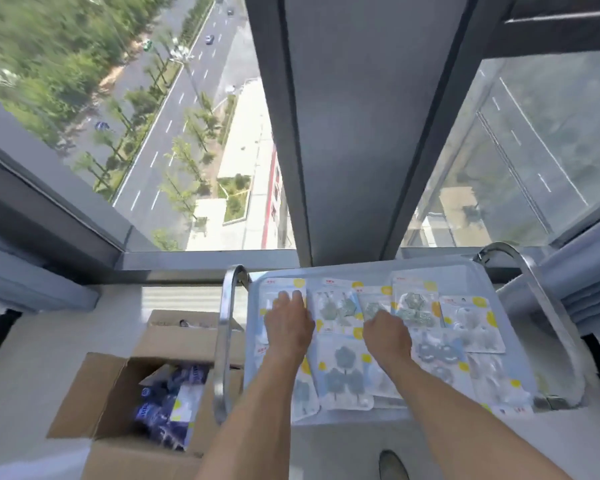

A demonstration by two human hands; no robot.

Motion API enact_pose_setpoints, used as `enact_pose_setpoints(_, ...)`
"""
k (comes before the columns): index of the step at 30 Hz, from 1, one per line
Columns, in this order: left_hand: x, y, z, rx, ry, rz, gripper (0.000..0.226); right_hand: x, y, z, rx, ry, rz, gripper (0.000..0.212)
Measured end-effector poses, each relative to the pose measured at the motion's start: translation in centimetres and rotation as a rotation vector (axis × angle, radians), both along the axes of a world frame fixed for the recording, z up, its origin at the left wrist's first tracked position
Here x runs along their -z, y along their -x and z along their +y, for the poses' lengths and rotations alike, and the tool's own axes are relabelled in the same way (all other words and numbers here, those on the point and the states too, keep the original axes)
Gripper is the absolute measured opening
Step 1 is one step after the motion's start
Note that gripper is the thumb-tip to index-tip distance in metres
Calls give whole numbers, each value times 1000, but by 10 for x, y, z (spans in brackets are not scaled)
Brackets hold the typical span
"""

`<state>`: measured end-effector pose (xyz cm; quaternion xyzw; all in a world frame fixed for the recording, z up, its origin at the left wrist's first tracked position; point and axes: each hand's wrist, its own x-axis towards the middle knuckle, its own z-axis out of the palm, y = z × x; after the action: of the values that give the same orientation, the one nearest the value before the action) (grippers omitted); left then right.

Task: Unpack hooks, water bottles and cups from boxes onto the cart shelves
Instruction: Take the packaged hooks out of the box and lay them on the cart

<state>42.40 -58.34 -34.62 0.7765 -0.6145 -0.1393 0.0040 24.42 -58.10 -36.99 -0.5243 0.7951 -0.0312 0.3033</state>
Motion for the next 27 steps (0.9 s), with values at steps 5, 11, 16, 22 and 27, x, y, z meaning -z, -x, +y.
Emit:
enact_pose_setpoints(5,-45,-167,59,-212,14,23,30,-57,-175,31,-44,143,-95,22)
enact_pose_setpoints(11,-37,-373,173,-509,-190,-29,28,-80,-391,94,-238,207,-206,19)
enact_pose_setpoints(16,8,-463,206,-585,-360,-2,34,-19,-499,137,-354,-124,-231,23)
enact_pose_setpoints(22,105,-525,204,-575,-490,110,30,110,-548,158,-302,-452,-190,29)
enact_pose_setpoints(27,247,-569,201,-516,-465,207,28,251,-588,162,-134,-566,-137,36)
